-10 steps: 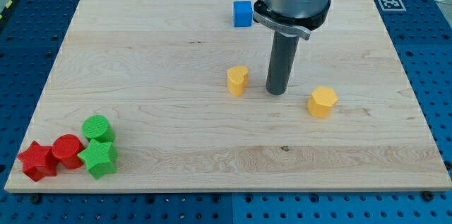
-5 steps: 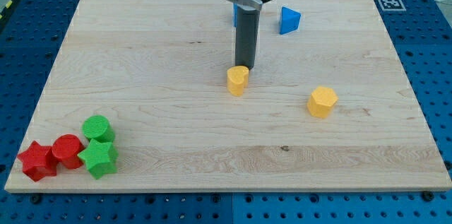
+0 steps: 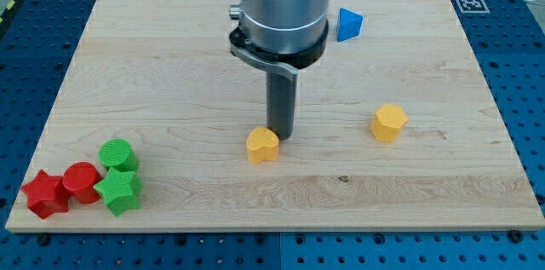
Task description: Slide the yellow heart towards bottom center
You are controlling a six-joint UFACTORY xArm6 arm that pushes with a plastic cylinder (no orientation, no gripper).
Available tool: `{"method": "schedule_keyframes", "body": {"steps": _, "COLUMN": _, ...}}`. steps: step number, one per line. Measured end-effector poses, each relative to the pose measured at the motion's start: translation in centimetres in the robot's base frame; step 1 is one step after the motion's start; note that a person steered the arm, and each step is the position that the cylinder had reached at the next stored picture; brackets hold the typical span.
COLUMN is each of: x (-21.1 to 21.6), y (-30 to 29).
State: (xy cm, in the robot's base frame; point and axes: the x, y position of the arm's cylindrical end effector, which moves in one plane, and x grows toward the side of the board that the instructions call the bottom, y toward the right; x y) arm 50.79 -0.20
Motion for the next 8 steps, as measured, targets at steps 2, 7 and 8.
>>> {"method": "schedule_keyframes", "body": {"steps": 2, "x": 0.0, "y": -1.3}}
{"method": "schedule_keyframes", "body": {"steps": 7, "x": 4.2, "y": -1.8}}
{"method": "schedule_keyframes", "body": {"steps": 8, "x": 3.5, "y": -2.1}}
